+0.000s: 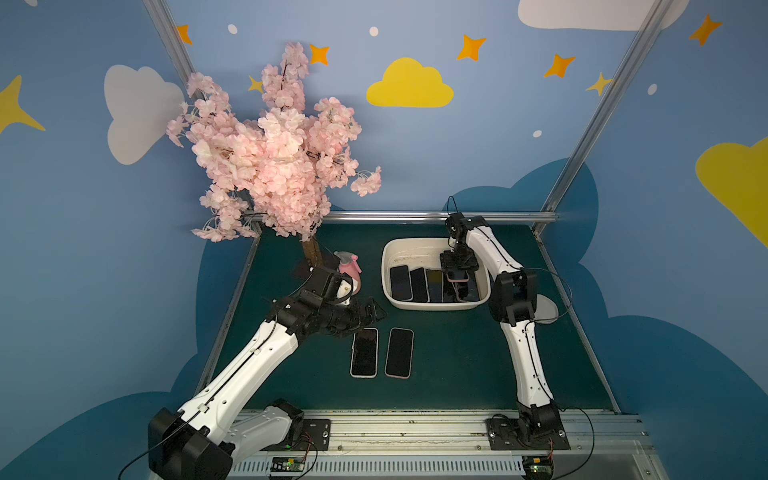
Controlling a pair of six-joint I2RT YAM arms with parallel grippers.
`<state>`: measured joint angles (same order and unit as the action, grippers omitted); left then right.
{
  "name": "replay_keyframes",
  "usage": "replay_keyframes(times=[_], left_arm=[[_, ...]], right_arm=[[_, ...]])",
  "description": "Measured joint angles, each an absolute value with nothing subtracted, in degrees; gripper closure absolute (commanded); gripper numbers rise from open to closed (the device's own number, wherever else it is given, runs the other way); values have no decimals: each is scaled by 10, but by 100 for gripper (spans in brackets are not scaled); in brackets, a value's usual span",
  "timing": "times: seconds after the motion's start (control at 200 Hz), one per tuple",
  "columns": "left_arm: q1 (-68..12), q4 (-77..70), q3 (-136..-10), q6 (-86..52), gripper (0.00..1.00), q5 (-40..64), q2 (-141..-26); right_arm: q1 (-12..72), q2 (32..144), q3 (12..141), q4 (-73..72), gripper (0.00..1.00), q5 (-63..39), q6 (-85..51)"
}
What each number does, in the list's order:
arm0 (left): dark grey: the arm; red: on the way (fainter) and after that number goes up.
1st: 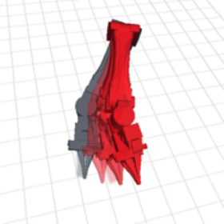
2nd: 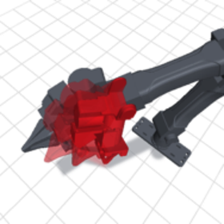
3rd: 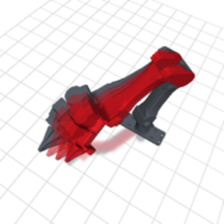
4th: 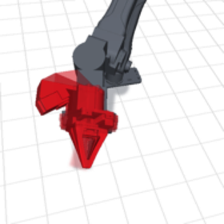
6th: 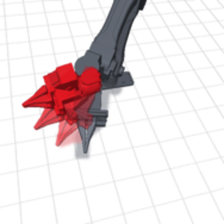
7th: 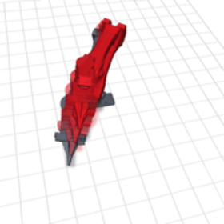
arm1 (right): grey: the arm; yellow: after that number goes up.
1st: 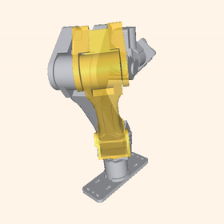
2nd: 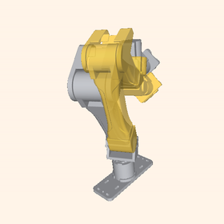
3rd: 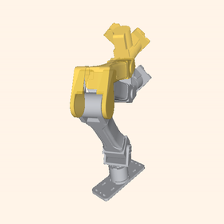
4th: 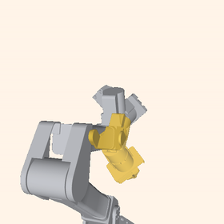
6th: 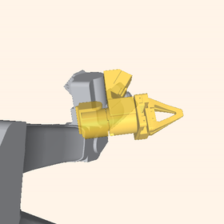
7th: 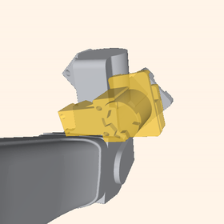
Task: Take the phone out of the storage box
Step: Pick up the phone from the storage box.
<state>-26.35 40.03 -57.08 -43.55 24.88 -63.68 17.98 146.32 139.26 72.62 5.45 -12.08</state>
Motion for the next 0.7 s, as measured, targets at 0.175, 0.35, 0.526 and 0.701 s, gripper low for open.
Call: replay_keyframes(times=[0.175,0.35,0.526,0.701], left_arm=[[-263,395,-568,-443,1,249,-634],[-263,375,-568,-454,1,251,-633],[-263,322,-556,-479,1,263,-632],[-266,258,-533,-514,1,277,-632]], right_arm=[[179,1456,1385,727,30,55,-119],[178,1433,1368,747,30,58,-119],[177,1367,1342,768,31,26,-120],[179,1247,1267,770,31,-22,-128]])
